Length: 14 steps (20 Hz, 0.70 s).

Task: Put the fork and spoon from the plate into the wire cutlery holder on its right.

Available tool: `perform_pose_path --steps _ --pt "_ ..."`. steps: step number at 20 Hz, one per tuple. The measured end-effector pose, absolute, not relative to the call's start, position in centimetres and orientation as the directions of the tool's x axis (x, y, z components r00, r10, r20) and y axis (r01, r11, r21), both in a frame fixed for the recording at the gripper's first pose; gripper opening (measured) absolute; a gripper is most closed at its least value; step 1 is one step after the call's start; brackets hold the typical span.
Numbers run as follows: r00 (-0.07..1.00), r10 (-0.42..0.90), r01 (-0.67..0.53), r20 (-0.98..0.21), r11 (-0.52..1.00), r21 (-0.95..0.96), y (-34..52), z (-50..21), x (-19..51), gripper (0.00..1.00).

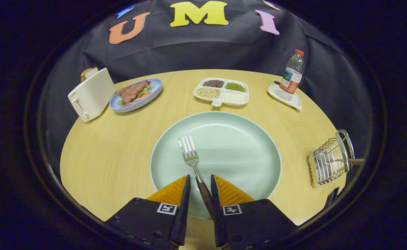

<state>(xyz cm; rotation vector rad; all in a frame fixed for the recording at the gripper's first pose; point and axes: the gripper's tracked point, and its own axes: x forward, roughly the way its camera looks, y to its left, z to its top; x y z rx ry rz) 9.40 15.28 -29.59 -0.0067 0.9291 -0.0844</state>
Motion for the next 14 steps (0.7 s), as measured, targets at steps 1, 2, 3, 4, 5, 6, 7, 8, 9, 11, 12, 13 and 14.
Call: perform_pose_path --steps 1,2,3,4,5,6,7,8,9,11,12,13,14 --pt "0.589 -0.064 0.060 -0.806 0.998 -0.036 15.4 -29.5 9.1 0.32" --pt "0.588 -0.060 0.054 -0.807 0.998 -0.035 15.4 -29.6 9.1 0.33" --pt "0.585 -0.053 0.046 -0.810 0.998 -0.033 15.4 -29.7 9.0 0.34" --pt "0.579 -0.035 0.029 -0.814 0.999 -0.022 15.6 -29.3 9.1 0.25" --pt "0.575 -0.053 0.031 -0.817 0.999 -0.043 15.2 -29.5 8.7 0.17" --pt "0.570 -0.056 0.030 -0.820 0.998 -0.048 15.2 -29.5 8.8 0.08" --pt "0.567 -0.045 0.022 -0.822 0.999 -0.039 15.3 -29.5 8.8 0.08" --pt "0.568 -0.032 0.019 -0.822 0.999 -0.026 15.4 -29.4 8.5 0.02" --pt "0.577 -0.024 0.018 -0.817 1.000 -0.016 15.3 -29.0 8.0 0.02" --pt "0.599 -0.007 0.015 -0.801 1.000 0.003 15.2 -27.8 7.6 0.02" --pt "0.608 -0.003 0.016 -0.794 1.000 0.009 15.0 -27.2 7.4 0.02" --pt "0.620 0.004 0.018 -0.785 1.000 0.019 14.8 -26.4 7.1 0.02" --pt "0.630 0.008 0.019 -0.777 0.999 0.026 14.5 -25.6 6.8 0.02"
